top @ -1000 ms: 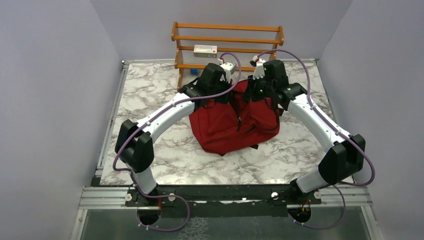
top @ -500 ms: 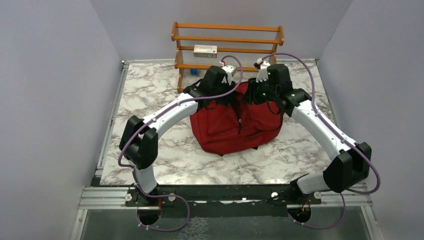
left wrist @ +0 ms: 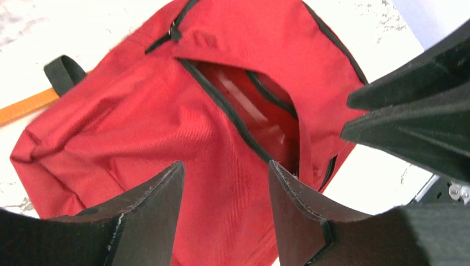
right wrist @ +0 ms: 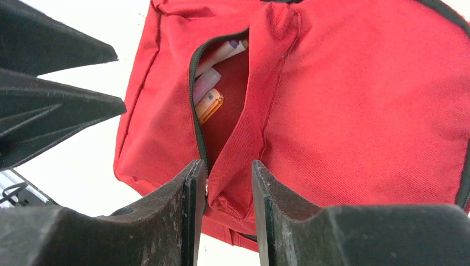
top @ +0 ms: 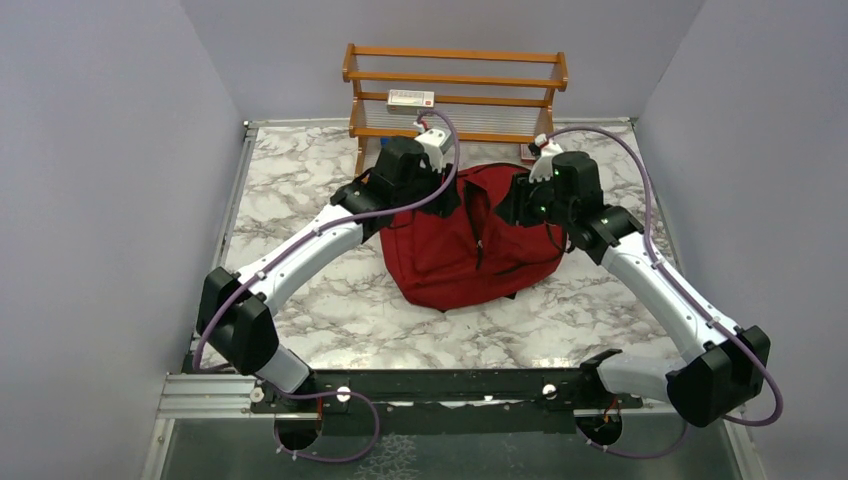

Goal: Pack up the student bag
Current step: Adjust the student bag at the center of the board.

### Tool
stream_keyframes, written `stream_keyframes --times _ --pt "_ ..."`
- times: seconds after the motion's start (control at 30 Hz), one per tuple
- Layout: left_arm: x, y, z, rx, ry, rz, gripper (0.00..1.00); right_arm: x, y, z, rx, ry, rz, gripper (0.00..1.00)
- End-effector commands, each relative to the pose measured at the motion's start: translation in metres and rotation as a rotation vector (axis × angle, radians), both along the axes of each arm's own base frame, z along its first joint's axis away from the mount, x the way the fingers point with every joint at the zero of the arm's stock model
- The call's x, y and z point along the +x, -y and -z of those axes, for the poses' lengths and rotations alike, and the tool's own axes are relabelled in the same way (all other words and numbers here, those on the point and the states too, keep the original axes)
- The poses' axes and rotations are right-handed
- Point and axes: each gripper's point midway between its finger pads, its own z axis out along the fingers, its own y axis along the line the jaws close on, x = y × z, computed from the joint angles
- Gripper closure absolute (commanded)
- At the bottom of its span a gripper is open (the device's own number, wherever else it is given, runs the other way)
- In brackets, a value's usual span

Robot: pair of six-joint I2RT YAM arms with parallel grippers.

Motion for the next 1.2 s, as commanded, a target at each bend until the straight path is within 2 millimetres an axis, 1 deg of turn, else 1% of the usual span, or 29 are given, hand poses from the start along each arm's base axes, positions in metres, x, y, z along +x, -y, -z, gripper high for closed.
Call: stream_keyframes --times 0.0,0.1,0.23,0.37,0.57,0.7,0.8,0.87,0.93,1.07,1.17 --pt "-0.029 -0.005 0.028 0.002 -0.077 0.054 0.42 -0.008 -0.003 0.000 0.039 -0.007 -0.019 0.59" --pt "-0.046 0.000 0.043 0.012 -0.094 0.096 0.44 -0.014 -0.004 0.012 0.039 -0.042 -0.030 0.60" --pt "-0.063 0.002 0.064 0.038 -0.100 0.121 0.46 -0.021 0.001 0.031 0.018 -0.088 -0.014 0.62" --pt "-0.073 0.003 0.085 0.061 -0.114 0.126 0.46 -0.029 0.007 0.052 -0.008 -0.136 -0.003 0.63" --pt "-0.093 0.009 0.111 0.088 -0.152 0.158 0.46 -0.045 0.023 0.088 -0.066 -0.214 0.045 0.63" --pt "-0.102 0.008 0.132 0.111 -0.181 0.167 0.46 -0.050 0.034 0.105 -0.116 -0.243 0.077 0.63" --pt "-0.105 0.004 0.140 0.127 -0.191 0.160 0.46 -0.053 0.041 0.112 -0.154 -0.263 0.100 0.63" --pt "-0.104 0.002 0.136 0.129 -0.175 0.154 0.46 -0.053 0.044 0.109 -0.163 -0.255 0.110 0.63" --pt "-0.100 0.001 0.126 0.123 -0.148 0.142 0.46 -0.052 0.043 0.099 -0.145 -0.223 0.106 0.62" --pt "-0.094 0.004 0.095 0.080 -0.093 0.132 0.45 -0.055 0.029 0.073 -0.058 -0.137 0.032 0.61" --pt "-0.093 0.011 0.071 0.024 -0.058 0.151 0.44 -0.058 0.021 0.060 0.006 -0.112 0.013 0.60"
